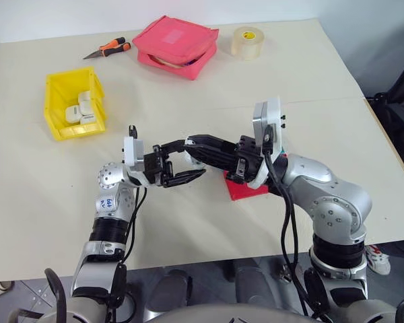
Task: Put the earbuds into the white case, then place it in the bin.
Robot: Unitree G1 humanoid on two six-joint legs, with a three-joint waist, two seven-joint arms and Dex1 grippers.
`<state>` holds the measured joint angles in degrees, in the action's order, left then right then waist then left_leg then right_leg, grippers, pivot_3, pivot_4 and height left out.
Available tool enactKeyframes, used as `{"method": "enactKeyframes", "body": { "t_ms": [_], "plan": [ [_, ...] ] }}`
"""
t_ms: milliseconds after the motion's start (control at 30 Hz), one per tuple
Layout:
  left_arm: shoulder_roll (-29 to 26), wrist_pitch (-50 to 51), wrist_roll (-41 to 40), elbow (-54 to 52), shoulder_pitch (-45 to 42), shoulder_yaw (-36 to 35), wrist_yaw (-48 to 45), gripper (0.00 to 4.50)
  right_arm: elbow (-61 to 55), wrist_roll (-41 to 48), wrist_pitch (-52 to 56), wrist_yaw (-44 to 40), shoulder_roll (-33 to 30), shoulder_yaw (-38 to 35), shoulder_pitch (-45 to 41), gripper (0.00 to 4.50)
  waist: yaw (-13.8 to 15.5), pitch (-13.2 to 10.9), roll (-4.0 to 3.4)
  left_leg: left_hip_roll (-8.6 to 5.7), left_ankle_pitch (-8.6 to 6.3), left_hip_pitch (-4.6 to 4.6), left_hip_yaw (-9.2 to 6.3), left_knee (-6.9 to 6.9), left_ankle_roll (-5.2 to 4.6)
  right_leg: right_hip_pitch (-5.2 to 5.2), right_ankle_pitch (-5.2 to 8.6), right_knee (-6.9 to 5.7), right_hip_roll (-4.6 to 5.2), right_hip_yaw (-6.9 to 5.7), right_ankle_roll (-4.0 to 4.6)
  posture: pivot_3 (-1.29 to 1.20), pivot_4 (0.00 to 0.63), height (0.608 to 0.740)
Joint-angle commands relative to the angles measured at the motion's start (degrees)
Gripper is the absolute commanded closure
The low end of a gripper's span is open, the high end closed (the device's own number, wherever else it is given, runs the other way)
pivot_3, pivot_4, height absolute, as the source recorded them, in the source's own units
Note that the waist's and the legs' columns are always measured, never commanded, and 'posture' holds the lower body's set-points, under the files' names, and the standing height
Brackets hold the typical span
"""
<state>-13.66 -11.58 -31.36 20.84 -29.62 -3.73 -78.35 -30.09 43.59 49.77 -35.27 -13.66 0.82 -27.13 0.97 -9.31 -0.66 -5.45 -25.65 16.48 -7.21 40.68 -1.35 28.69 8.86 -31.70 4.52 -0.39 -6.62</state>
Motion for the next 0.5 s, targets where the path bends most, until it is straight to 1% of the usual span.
{"method": "enactKeyframes", "body": {
  "t_ms": [33,500],
  "plan": [
    [0.4,0.6,-1.7,-2.6,-1.5,-0.7,0.7,1.73,-0.6,-0.1,-2.4,0.5,0.2,1.2,0.9,4.03,0.0,0.0,0.0,0.0,0.0,0.0,0.0,0.0,0.0,0.0,0.0,0.0,0.0,0.0,0.0,0.0,0.15,0.74],
    [0.9,3.6,-3.3,-5.4,-1.7,-1.6,2.5,1.73,1.8,-2.8,-8.6,0.7,-0.5,3.4,5.9,4.03,0.1,0.0,0.0,0.0,0.0,0.0,0.0,0.0,0.0,-0.01,0.0,0.0,0.0,0.0,0.0,0.0,0.15,0.74]
  ]
}}
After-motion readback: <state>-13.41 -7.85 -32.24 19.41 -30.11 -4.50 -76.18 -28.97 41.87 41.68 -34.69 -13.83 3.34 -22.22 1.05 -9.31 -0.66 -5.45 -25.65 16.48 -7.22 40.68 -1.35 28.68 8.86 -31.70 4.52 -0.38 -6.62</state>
